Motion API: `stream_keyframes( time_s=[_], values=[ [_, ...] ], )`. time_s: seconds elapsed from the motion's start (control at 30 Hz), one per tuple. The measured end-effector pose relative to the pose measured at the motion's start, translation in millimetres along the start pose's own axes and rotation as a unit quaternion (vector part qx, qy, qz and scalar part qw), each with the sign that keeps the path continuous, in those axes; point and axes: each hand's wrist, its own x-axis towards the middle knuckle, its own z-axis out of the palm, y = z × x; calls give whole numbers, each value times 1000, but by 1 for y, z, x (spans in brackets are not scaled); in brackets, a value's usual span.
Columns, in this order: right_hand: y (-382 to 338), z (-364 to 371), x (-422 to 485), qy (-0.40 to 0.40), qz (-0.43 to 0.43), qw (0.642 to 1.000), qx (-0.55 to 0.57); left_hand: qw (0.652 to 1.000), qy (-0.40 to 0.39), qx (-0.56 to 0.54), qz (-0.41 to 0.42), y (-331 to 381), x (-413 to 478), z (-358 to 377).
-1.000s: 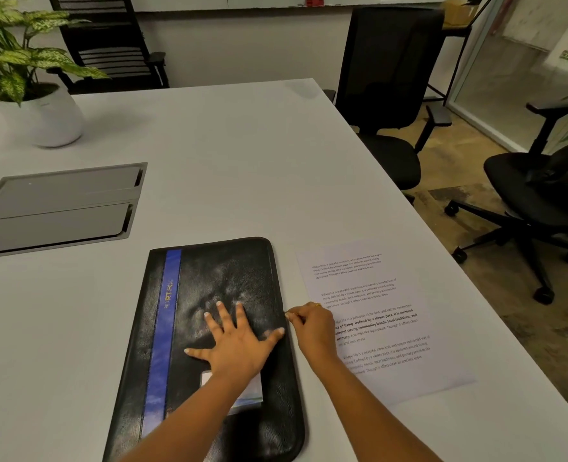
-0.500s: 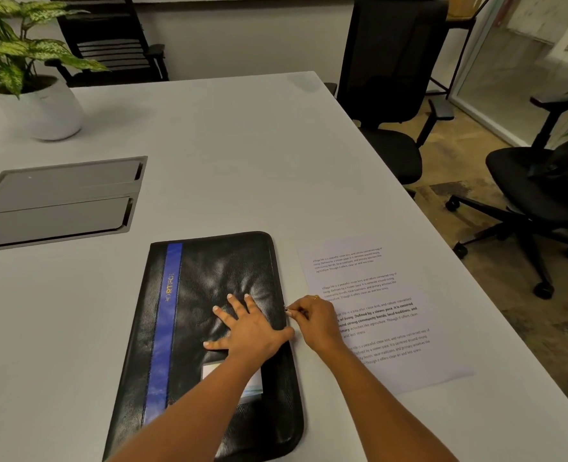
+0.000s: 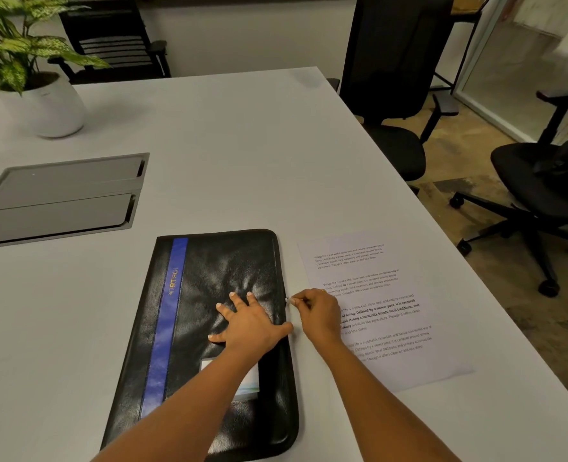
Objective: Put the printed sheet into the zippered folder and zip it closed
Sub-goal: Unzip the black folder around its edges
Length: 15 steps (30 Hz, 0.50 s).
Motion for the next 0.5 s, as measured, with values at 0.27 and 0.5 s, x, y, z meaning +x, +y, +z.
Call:
stream_keyframes(
  time_s=[0.27,0.5],
  values=[
    [3,-3,3,-21,-7,1000,4,1000,8,19,10,-1,-2,1],
    [3,-5,7,-32,-34,999,-16,999,15,38,16,-1,-3,-1]
  ],
)
